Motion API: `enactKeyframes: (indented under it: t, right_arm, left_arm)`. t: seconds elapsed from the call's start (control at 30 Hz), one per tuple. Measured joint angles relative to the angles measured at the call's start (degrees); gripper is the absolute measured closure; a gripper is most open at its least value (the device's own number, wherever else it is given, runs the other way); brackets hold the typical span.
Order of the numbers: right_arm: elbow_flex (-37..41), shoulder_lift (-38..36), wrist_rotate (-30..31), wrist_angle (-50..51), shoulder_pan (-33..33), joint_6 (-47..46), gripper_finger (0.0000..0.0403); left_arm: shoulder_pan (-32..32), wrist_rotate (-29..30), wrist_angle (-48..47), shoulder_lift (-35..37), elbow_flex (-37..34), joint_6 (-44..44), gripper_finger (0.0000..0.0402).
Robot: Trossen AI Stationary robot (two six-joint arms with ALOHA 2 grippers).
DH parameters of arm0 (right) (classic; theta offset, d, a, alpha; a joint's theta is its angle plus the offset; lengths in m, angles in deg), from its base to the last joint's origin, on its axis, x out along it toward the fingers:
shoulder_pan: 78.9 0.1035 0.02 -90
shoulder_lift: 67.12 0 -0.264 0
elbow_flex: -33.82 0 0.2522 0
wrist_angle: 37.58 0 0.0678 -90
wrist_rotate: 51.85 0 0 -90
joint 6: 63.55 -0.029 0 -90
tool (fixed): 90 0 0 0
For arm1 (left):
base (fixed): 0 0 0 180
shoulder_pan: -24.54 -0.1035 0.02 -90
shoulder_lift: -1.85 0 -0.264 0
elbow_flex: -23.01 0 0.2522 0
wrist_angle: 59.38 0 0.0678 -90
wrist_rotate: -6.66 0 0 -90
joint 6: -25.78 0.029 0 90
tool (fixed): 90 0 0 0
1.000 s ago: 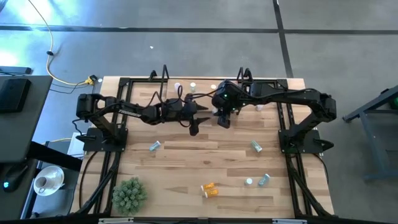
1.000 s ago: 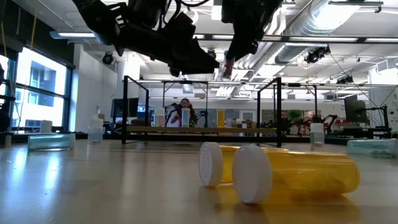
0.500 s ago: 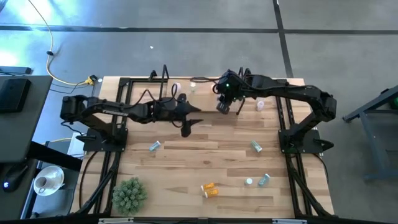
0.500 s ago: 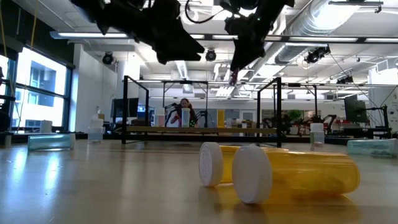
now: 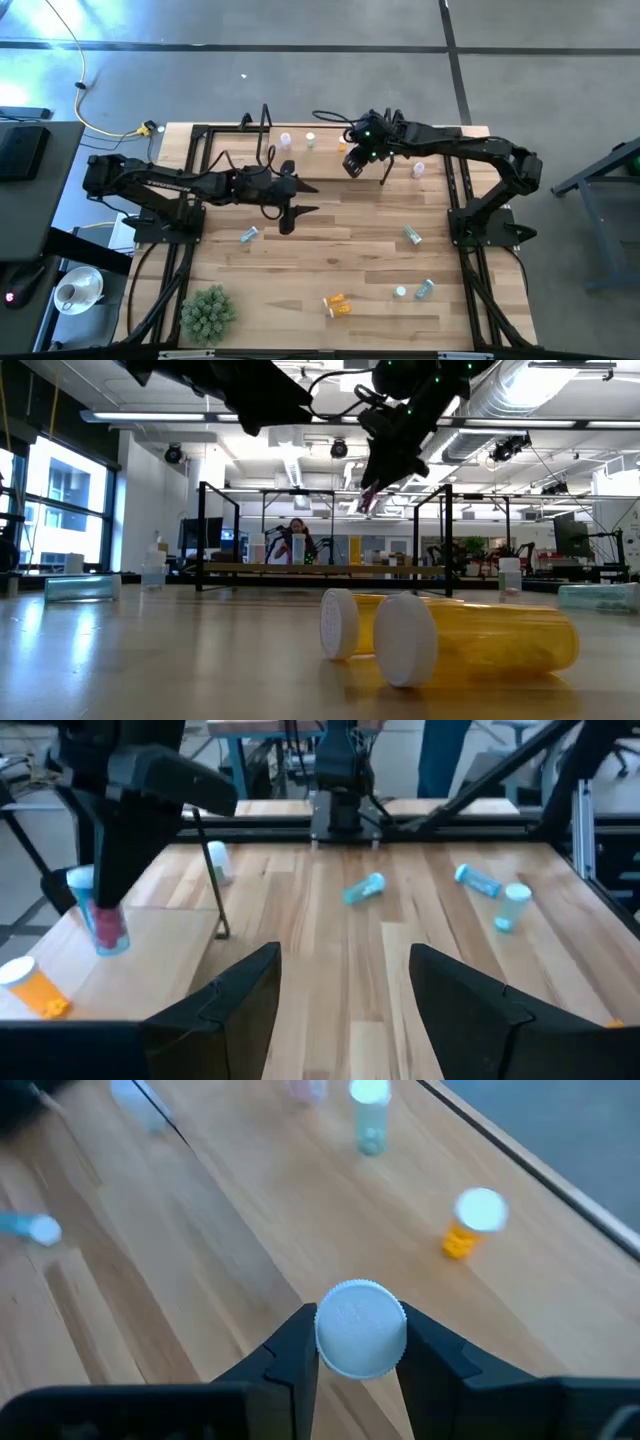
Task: Pick and place medicine bottles onto shelf by color
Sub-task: Put the bottom blue pill bottle on the shelf
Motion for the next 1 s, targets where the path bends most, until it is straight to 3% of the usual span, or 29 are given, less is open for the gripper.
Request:
enactKeyframes:
  t: [0.23,0.43,0.67,1.0]
  right_arm:
    - [5.0,0.0,0.6,-4.4,0.2,-0.6,0.0304]
    - [5.0,0.0,6.8,-2.5,2.0,2.8,0.0304]
    - [4.9,0.1,7.5,-0.9,2.4,4.7,0.0304]
    - [-3.5,0.4,6.7,6.3,2.4,7.4,0.0304]
  left_arm:
    - [1.8,4.9,-1.5,1.2,0.0,0.3,0.0192]
    - [2.0,5.2,-1.5,1.2,0.0,0.9,0.0192]
    - [2.0,5.2,-1.5,1.2,0.0,0.9,0.0192]
    - [2.0,5.2,-0.9,1.2,0.0,0.9,0.0192]
